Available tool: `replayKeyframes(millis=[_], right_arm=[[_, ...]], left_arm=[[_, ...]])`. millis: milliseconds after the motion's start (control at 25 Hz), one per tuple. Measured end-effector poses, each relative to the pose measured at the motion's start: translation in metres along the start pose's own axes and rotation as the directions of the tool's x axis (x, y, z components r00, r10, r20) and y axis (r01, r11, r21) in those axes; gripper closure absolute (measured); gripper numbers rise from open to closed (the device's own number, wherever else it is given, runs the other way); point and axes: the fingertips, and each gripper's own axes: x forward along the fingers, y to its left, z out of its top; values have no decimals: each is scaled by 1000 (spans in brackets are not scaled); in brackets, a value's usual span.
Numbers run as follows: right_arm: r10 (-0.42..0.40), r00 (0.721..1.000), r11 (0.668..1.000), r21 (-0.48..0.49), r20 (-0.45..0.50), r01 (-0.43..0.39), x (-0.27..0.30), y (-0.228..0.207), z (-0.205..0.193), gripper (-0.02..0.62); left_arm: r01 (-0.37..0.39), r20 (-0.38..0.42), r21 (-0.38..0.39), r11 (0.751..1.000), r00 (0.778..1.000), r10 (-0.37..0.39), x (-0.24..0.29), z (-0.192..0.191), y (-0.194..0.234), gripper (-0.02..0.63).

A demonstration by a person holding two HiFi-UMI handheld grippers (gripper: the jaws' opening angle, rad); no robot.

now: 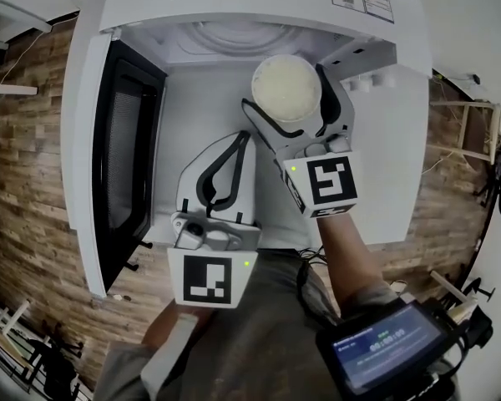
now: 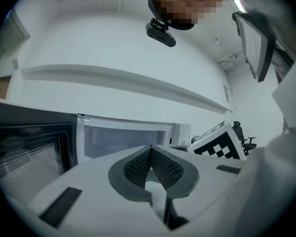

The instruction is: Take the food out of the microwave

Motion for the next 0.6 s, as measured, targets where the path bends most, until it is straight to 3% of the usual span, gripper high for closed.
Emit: replayKeyframes(millis=[600], right_arm=[[39, 998, 999, -14, -43, -40, -66, 11, -49, 86]], left_arm=[[-6, 17, 8, 1000, 1000, 6, -20, -17, -45, 600]])
